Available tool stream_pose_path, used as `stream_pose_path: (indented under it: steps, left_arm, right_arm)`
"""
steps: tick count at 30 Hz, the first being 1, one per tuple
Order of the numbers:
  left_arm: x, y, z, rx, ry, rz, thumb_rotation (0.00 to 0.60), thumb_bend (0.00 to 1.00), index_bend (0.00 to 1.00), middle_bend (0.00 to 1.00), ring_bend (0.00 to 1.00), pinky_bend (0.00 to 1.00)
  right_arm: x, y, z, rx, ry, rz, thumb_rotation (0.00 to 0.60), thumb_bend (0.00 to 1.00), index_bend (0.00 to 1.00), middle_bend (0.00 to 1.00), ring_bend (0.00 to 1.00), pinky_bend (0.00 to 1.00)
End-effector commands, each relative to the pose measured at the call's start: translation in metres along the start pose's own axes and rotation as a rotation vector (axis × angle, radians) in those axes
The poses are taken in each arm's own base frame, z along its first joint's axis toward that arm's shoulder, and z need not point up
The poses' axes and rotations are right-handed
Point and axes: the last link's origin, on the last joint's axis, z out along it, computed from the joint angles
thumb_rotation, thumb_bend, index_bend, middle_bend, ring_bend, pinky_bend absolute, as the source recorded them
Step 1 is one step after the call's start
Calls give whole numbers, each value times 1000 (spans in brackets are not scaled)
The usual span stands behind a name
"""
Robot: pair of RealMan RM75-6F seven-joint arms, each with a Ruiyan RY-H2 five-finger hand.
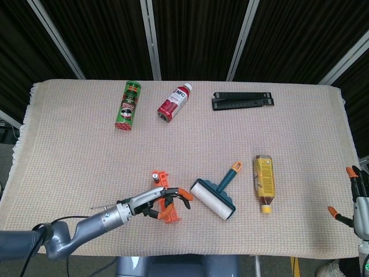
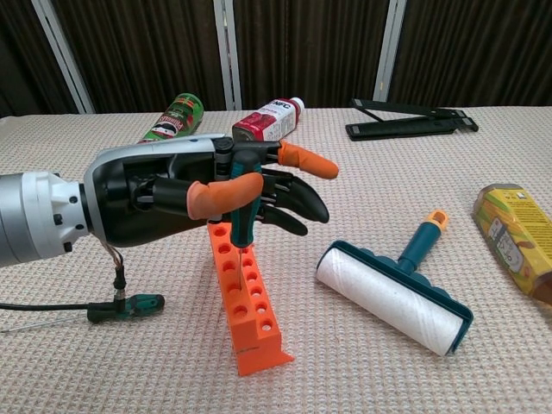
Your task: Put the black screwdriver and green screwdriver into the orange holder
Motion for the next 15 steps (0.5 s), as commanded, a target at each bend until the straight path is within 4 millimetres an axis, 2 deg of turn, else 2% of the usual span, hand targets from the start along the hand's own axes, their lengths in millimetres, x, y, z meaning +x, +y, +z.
stream_pose_path:
  steps: [1,5,15]
  left_arm:
    - [1,-1,-4,-1,-15,-23,531,913,180,327,187,184]
    - [1,-3,-5,-1,-31,-49,532,913,179,361,232,229]
    - [4,-2,-9,-13,-46,-56,533,913,159,369,243,226]
  right_arm:
    - [0,0,0,0,0,-1,600,0,38,38,0,0]
    - [-1,0,0,-3,-2,-2,600,0,38,39,0,0]
    - [-1,0,1,-4,-1,-1,600,0,38,40,0,0]
